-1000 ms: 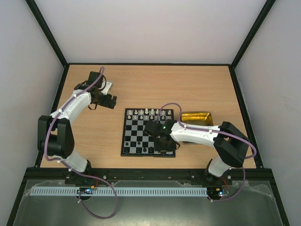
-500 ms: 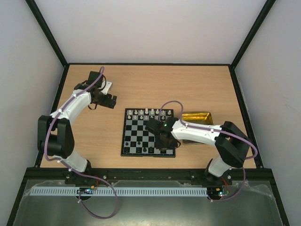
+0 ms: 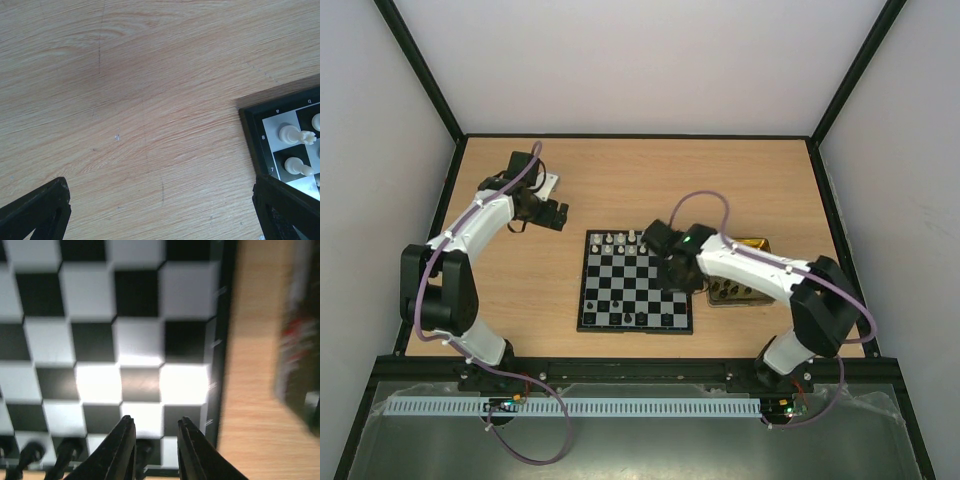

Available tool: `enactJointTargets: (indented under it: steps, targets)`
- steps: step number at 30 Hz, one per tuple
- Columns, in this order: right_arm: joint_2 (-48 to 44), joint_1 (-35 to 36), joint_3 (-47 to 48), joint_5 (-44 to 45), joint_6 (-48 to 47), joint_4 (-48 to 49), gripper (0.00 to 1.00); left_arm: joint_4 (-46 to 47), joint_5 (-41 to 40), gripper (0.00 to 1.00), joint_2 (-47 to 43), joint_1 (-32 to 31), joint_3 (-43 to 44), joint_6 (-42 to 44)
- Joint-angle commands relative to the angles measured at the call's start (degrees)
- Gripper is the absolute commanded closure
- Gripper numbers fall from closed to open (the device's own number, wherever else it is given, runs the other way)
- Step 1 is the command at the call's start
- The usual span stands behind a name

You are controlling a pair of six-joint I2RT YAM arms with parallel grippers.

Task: Set up the chess pieces on the board
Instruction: Pick up the chess piece from the storage box.

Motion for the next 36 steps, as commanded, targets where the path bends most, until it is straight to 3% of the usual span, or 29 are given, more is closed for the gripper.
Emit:
enactJointTargets:
  steps: [1,6,14,26,36]
  targets:
    - [-5.8,-11.2,2.4,6.1,-1.6,-5.9,0.78,-0.6,-0.1,0.01,0.6,-0.3,1.2,0.3]
    - [-6.2,-25.4,4.2,6.6,-7.3,-8.1,0.8,-0.7,0.0,0.01,1.4,-0.3,1.6,0.3]
    - [-1.0,-36.5,3.1,1.2,-11.3,-3.3,0.81,-0.8,-0.1,0.01,2.4,-0.3,2.0,0.3]
    - [5.0,-37.1,2.6,-3.7,-12.8,-0.1,0.83,-0.2,-0.1,0.01,1.7,-0.3,0.9,0.4]
    - [5.1,-36.2,-0.3,-7.1,-14.5,0.8,0.8,-0.2,-0.1,0.01,1.9,-0.3,1.2,0.4]
